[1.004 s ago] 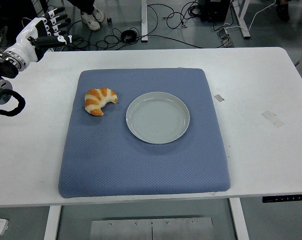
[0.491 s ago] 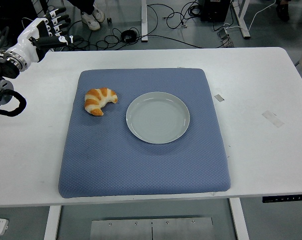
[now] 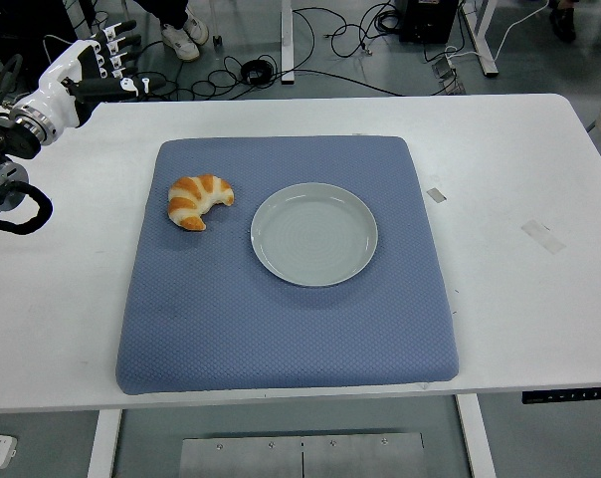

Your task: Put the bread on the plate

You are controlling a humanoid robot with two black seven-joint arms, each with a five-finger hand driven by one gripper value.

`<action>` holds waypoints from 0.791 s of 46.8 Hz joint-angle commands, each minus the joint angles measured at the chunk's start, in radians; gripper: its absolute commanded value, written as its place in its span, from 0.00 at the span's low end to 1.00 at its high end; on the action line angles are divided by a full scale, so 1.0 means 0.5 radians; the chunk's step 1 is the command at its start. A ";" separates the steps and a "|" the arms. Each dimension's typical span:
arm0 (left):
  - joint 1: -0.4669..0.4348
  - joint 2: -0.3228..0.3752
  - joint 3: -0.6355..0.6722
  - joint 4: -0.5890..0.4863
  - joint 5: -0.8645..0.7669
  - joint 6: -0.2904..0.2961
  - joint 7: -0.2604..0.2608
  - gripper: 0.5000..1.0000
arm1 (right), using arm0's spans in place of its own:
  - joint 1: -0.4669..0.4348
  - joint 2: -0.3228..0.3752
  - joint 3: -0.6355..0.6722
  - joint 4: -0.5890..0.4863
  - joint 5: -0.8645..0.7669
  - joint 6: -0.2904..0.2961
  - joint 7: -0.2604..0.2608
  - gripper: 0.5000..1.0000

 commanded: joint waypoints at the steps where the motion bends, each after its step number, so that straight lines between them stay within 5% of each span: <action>1: -0.018 0.000 0.017 0.000 0.075 0.000 0.000 0.93 | -0.001 0.000 0.000 -0.002 0.000 0.000 0.000 1.00; 16: -0.122 -0.003 0.176 -0.006 0.593 -0.009 0.000 0.93 | 0.002 0.000 0.000 0.001 0.000 0.000 -0.003 1.00; 37: -0.420 -0.006 0.823 -0.015 0.643 -0.077 0.000 0.93 | -0.001 0.000 0.000 0.001 0.000 0.000 -0.003 1.00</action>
